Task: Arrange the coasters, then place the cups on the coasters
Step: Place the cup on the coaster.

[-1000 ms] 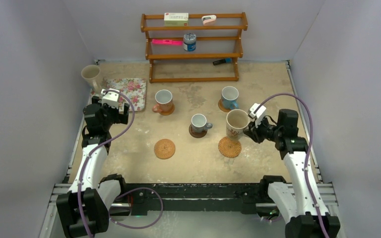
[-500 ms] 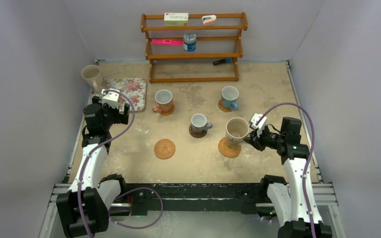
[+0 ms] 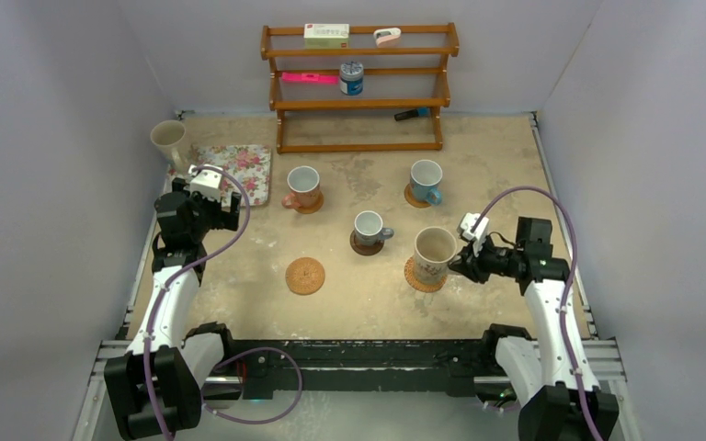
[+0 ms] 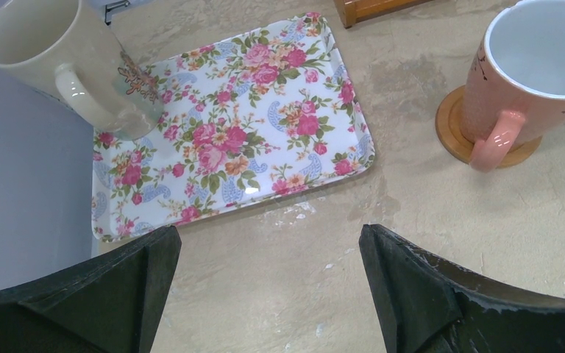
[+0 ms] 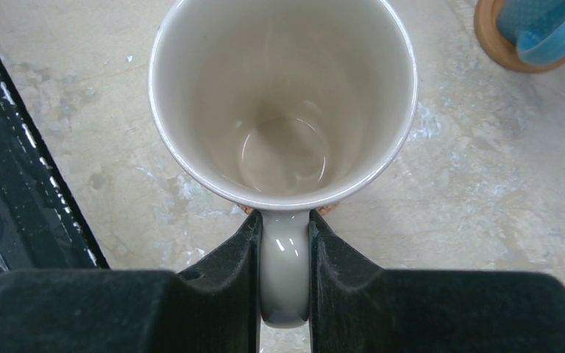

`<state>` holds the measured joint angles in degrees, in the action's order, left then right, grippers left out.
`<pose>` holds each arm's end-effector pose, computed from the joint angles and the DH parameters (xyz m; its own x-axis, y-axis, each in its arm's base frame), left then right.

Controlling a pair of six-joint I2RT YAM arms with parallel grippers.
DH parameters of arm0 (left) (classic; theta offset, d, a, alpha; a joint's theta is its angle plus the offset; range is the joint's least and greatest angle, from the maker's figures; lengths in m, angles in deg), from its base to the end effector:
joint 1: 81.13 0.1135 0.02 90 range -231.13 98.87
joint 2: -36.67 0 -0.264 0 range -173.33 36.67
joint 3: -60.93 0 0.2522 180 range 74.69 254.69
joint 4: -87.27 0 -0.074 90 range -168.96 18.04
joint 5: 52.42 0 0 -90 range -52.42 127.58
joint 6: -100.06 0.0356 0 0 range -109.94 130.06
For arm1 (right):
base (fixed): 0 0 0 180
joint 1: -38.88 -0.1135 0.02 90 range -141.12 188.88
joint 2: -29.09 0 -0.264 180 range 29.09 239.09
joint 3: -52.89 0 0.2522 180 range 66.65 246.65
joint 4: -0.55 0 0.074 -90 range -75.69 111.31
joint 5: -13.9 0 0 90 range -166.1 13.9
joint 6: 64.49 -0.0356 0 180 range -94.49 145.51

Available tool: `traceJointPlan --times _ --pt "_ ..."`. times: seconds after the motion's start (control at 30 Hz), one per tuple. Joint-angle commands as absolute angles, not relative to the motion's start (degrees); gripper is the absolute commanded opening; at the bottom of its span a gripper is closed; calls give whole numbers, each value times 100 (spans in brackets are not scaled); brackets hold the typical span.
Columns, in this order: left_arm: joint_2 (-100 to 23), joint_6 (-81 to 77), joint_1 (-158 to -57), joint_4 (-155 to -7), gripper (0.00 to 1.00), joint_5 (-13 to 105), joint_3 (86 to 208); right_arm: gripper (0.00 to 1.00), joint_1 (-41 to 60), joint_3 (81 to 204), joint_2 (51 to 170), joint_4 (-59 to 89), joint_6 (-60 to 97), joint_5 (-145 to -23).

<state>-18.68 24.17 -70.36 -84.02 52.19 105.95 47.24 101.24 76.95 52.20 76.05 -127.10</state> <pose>0.2183 0.0324 0.2501 -0.2978 0.1835 -0.9368 0.1299 0.9800 0.1506 0.1579 0.0048 0.2363 -0.1881 -0.4635 -0.8659 -0.8433 0.5282 -0.0995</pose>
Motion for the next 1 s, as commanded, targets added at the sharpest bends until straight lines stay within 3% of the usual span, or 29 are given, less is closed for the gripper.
traceJointPlan --times 0.0,0.97 --pt "-1886 2430 -7005 -8594 100 5355 10587 0 4741 10214 7313 4759 7450 -13165" --pt "-1843 2447 -7005 -8572 100 5373 10576 0 4750 9786 7207 4362 7377 -13249"
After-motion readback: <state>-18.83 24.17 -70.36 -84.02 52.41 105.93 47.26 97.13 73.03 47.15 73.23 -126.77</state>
